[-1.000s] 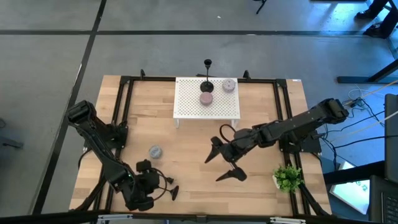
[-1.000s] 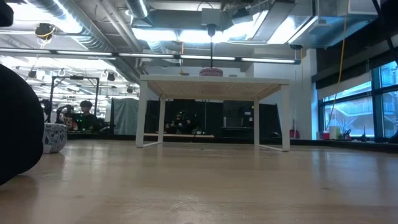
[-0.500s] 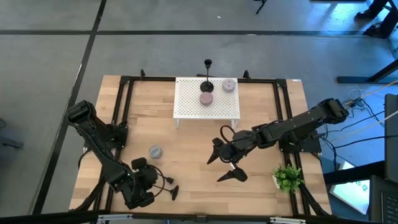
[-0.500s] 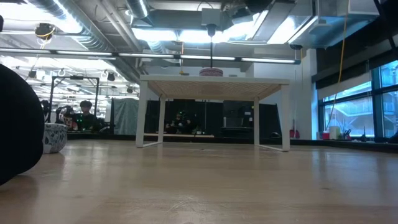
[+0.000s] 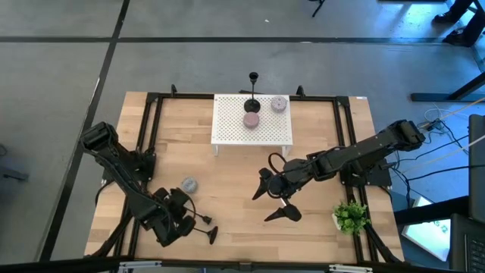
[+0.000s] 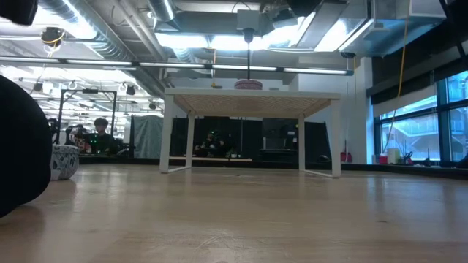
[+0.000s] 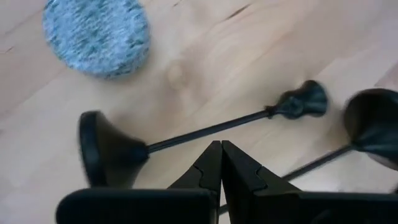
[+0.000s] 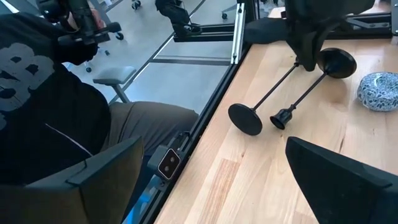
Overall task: Pick & Place candle stick holders
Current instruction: Put the top black candle holder on the shelf
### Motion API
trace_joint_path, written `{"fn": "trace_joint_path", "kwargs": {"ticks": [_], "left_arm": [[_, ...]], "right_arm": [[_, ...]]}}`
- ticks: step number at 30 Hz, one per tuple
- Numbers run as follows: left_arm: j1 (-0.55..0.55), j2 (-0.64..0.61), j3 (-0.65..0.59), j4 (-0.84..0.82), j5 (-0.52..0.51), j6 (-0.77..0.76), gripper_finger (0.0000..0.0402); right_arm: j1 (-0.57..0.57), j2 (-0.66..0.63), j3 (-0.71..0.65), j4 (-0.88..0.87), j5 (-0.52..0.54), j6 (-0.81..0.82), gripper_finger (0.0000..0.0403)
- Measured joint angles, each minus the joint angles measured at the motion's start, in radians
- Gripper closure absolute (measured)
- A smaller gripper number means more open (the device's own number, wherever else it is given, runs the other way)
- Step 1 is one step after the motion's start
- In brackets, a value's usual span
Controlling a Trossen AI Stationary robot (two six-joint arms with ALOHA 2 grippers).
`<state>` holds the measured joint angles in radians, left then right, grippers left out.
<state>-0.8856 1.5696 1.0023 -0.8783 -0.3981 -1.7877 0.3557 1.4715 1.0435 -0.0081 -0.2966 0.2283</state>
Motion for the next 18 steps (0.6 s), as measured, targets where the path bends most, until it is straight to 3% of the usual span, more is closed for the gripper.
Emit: {"fn": "trace_joint_path", "kwargs": {"ticks": [4, 7, 18], "left_arm": [[-0.003, 0.0, -0.022, 0.004, 0.023, -0.055, 0.04], [-0.004, 0.0, -0.029, 0.01, 0.024, -0.013, 0.0398], [-0.002, 0.0, -0.029, 0.045, 0.052, 0.636, 0.0393]], "right_arm": [[0.0, 0.0, 0.0, -0.001, 0.0, 0.0, 0.0008], [0.0, 0.0, 0.0, -0.004, 0.0, 0.0, 0.0008], [-0.002, 0.0, 0.0, -0.004, 0.0, 0.0, 0.0008]]}}
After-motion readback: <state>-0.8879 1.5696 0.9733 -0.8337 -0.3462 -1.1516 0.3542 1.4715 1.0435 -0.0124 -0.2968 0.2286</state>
